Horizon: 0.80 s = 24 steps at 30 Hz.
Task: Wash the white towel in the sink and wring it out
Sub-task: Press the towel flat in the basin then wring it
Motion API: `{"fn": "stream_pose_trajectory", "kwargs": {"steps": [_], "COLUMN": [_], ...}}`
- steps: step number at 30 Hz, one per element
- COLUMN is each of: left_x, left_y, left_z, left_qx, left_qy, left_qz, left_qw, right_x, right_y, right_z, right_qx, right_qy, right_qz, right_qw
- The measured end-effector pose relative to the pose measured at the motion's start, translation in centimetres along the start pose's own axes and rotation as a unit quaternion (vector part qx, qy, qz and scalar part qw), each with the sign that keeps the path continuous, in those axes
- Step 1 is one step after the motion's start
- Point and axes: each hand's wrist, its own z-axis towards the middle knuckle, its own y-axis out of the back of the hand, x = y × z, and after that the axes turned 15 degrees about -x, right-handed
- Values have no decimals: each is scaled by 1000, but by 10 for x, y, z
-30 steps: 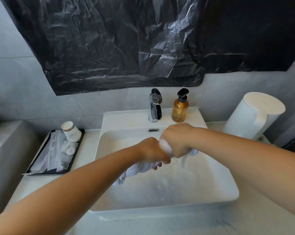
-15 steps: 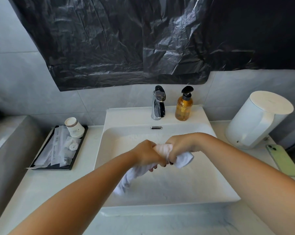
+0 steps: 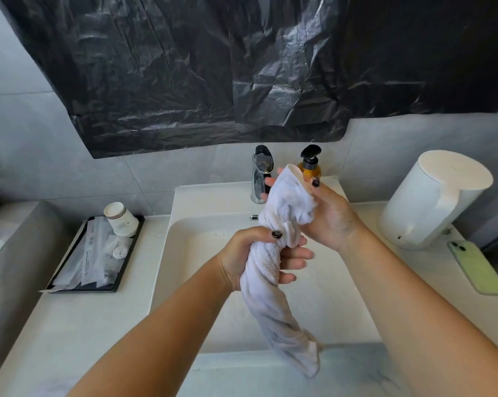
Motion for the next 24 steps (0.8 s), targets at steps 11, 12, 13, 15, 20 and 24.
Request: {"fn": "stream_pose_trajectory", "kwargs": {"steps": [11, 12, 13, 15, 20, 24], "left_x": [27, 27, 28, 30, 39, 44], "left_y": [-16, -19, -22, -28, -32, -32], "left_z": [18, 20, 20, 24, 39, 46], "left_qx": [-151, -170, -187, -227, -326, -370], "left_qy": [41, 40, 37, 25, -18, -53], "left_qz": [57, 66, 75, 93, 154, 205], "left_qw": [986, 982, 979, 969, 932, 905], "right_x": [-15, -17, -18, -20, -22, -31], "right_y": [-17, -17, -17, -17, -16, -18], "right_z": [10, 11, 13, 15, 15, 20], "right_qx": [-144, -168, -189, -222, -300, -371], "right_qy": [-43, -39, -40, -45, -49, -42], "right_qz": [-132, -138, -149, -170, -221, -248], "right_qw": [980, 975, 970, 959, 927, 894]}}
